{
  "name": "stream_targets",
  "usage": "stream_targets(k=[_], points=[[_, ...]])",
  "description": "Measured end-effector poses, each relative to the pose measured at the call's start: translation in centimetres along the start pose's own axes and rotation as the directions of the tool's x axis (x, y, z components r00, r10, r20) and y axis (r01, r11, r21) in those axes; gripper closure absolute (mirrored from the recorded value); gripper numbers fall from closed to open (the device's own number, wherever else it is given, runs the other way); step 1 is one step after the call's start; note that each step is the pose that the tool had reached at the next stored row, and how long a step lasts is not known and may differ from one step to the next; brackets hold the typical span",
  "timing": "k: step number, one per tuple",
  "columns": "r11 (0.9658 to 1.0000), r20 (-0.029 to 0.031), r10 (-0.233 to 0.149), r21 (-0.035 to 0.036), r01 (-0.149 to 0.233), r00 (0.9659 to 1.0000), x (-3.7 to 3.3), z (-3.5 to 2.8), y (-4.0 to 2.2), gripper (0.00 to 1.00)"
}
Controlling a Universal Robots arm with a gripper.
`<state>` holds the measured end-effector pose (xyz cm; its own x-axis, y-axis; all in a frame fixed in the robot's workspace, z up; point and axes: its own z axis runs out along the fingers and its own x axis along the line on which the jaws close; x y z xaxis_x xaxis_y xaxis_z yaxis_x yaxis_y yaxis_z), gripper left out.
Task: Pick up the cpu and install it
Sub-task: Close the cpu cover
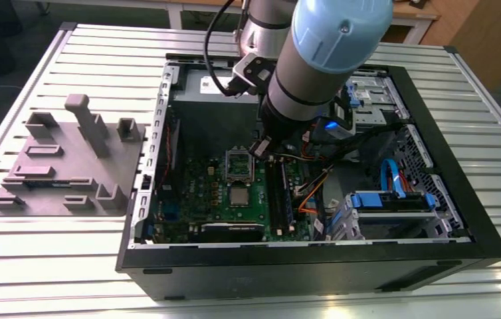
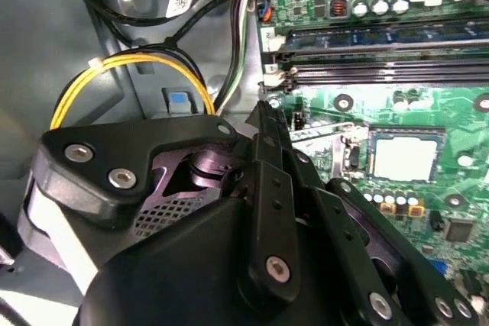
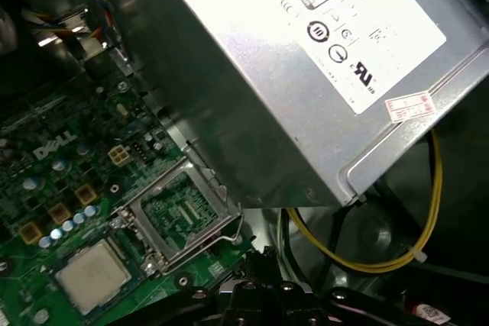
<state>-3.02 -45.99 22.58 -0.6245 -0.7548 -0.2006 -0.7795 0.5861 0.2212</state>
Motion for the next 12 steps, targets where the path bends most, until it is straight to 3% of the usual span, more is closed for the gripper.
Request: stream_targets(k=[6, 12], points=[[1.0, 0.0034, 0.0, -0.003, 0.0, 1.0, 0.24, 0.9, -0.16, 0.9], [1.0, 0.0077, 0.0, -0.0064, 0.001, 1.0, 0.46, 1.38, -0.02, 0.9]])
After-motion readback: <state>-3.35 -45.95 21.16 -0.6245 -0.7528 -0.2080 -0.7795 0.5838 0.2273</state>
